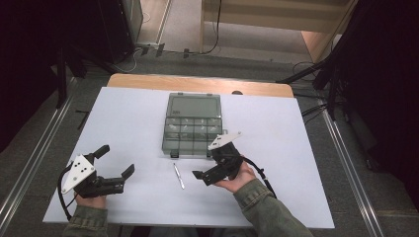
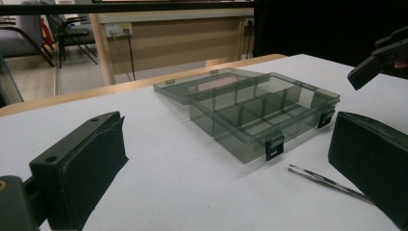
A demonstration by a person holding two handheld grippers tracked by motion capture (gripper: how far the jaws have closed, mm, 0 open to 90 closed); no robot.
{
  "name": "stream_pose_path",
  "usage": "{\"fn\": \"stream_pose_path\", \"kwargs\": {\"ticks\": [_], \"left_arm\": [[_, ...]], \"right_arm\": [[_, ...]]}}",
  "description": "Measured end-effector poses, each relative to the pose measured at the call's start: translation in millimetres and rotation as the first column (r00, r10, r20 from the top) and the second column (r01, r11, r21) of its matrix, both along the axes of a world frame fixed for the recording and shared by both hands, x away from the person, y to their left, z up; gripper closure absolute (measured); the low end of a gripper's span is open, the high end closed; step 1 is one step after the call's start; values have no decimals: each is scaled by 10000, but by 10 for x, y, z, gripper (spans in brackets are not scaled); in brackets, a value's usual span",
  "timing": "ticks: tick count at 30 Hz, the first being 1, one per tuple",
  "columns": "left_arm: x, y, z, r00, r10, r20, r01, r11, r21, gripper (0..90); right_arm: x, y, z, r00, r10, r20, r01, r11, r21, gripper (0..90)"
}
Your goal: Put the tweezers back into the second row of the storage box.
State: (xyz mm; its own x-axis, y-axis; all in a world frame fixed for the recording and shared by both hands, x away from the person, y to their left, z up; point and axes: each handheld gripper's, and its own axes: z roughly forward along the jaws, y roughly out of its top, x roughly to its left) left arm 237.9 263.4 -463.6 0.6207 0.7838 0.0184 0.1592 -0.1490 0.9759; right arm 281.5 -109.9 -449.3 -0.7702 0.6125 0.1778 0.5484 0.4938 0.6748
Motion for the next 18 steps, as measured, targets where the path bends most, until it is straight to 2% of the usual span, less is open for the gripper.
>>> {"fn": "stream_pose_path", "kwargs": {"ticks": [4, 10, 18], "left_arm": [[0, 2, 0, 10000, 18, 5, -18, 10000, 2, 0], [0, -12, -2, 10000, -40, -1, 40, 10000, 53, 0], [-7, -10, -15, 9999, -28, -160, 30, 10000, 75, 0]], "right_arm": [[18, 70, 20, 10000, -38, -55, 37, 9999, -164, 0], [48, 217, 18, 9995, 175, -254, -188, 9986, -492, 0], [113, 420, -64, 9955, 148, -941, -274, 9905, -1349, 0]]}}
